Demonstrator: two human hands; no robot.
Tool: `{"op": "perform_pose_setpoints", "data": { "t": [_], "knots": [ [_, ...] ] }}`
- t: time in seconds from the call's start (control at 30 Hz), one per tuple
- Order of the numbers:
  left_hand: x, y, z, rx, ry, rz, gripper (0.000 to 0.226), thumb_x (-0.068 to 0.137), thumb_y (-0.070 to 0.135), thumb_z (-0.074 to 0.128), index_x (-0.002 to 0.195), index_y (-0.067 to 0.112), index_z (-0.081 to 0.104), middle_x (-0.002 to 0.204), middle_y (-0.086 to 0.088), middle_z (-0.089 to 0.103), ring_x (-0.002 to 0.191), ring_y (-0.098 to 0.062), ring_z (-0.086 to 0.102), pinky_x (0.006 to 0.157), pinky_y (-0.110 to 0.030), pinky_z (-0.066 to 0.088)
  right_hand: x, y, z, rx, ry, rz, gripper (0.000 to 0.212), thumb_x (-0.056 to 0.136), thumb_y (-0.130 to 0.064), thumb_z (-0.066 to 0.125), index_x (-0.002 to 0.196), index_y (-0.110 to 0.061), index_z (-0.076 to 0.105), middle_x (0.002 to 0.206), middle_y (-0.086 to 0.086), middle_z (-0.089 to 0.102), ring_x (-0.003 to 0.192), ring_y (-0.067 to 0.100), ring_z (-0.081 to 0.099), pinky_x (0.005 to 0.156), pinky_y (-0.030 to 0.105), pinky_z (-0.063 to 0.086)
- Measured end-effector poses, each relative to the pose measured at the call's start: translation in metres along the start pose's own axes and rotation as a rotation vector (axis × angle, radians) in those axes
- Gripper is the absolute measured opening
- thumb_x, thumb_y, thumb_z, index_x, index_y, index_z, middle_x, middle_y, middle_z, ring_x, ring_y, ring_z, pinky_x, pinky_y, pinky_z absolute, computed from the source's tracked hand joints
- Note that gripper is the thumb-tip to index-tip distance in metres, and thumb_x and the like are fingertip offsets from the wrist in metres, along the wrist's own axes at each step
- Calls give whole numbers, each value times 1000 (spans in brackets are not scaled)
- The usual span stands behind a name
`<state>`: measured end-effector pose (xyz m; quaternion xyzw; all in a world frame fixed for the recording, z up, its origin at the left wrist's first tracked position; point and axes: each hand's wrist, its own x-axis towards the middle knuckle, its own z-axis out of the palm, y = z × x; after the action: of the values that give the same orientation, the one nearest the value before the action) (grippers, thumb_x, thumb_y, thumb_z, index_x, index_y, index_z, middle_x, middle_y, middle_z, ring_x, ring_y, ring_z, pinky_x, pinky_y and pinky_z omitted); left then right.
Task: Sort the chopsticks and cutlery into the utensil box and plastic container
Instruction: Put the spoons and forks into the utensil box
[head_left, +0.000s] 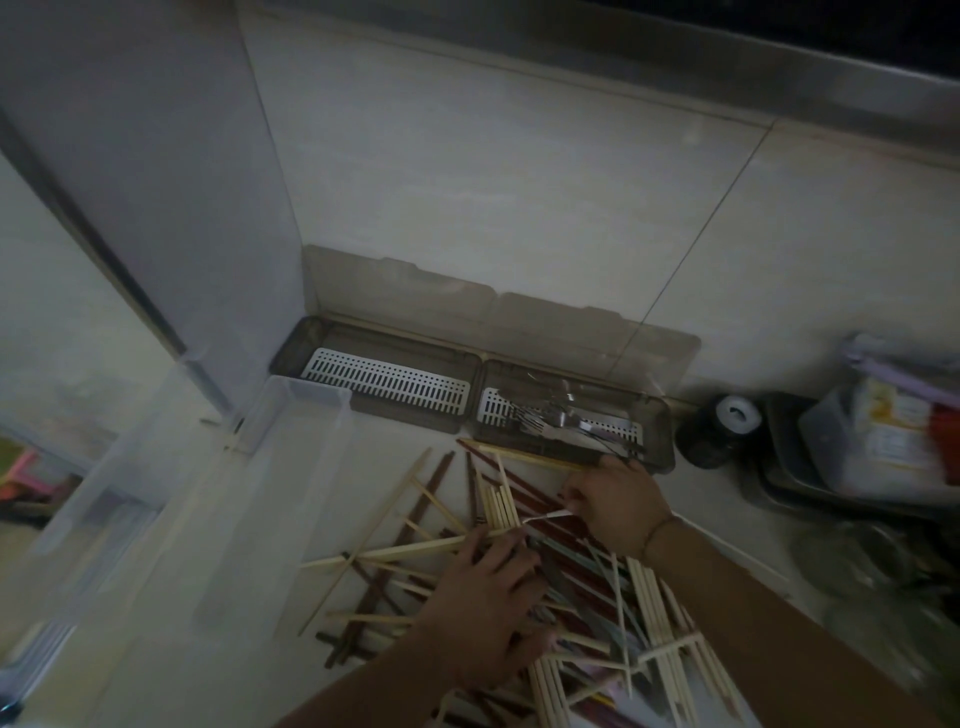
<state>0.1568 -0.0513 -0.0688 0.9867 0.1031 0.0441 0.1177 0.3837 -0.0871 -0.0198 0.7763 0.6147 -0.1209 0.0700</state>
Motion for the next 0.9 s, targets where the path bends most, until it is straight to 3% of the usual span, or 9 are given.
{"op": "perform_pose_setpoints", "data": {
  "t": [0.1, 0.2, 0.4, 0.53, 0.67, 0.73, 0.8, 0.9],
  "knots": [
    [0, 0, 0, 0, 6, 1, 48, 96, 63, 31, 123, 29, 53, 128, 4, 53, 134, -26, 39, 109, -56, 32, -2, 2, -6, 26, 39, 2, 22, 94, -39, 46, 107, -36, 63, 108, -14, 66, 108, 17, 43, 88, 33, 30],
    [0, 0, -1, -13, 33, 4, 48, 96, 63, 32, 123, 29, 51, 128, 4, 52, 133, -25, 40, 107, -56, 33, -6, 6, -14, 75, 177, 29, 16, 90, -42, 54, 99, -37, 67, 95, -13, 68, 103, 16, 47, 86, 31, 33],
    [0, -1, 0, -5, -20, -9, 53, 97, 64, 29, 121, 28, 58, 127, 3, 54, 134, -25, 38, 109, -58, 31, -7, 18, -37, 268, 285, 133, 9, 89, -28, 60, 92, -31, 67, 86, -13, 62, 93, 12, 52, 83, 31, 43],
    [0, -1, 0, -14, -19, -9, 53, 97, 64, 28, 123, 28, 56, 129, 3, 53, 135, -25, 37, 110, -56, 29, 3, 31, -53, 559, 373, 257, 5, 88, -22, 65, 85, -26, 67, 80, -17, 59, 79, 0, 55, 67, 10, 38],
    [1, -1, 0, -16, -19, -7, 50, 97, 64, 31, 120, 28, 58, 127, 4, 55, 134, -25, 39, 108, -55, 32, 21, 49, -50, 685, 480, 435, 22, 87, -18, 66, 67, -25, 63, 67, -11, 59, 71, 5, 54, 64, -2, 34],
    [1, -1, 0, -21, -32, -9, 51, 97, 64, 30, 120, 28, 58, 127, 4, 54, 134, -25, 38, 109, -55, 31, 28, 53, -42, 743, 439, 490, 20, 87, -17, 66, 67, -19, 67, 70, -5, 62, 75, 9, 54, 73, 7, 39],
    [2, -1, -1, -19, -50, -14, 55, 98, 65, 26, 123, 27, 58, 129, 3, 53, 135, -26, 36, 110, -57, 30, 32, 52, -35, 746, 389, 503, 8, 86, -16, 68, 82, -12, 74, 82, -2, 63, 83, 10, 54, 80, 14, 37],
    [3, -1, -2, -14, -49, -19, 58, 98, 65, 23, 126, 27, 56, 132, 2, 53, 136, -27, 36, 110, -58, 27, 41, 52, -23, 602, 296, 514, 9, 87, -22, 67, 78, -23, 71, 84, -2, 63, 83, 14, 55, 76, 18, 37]
  ]
}}
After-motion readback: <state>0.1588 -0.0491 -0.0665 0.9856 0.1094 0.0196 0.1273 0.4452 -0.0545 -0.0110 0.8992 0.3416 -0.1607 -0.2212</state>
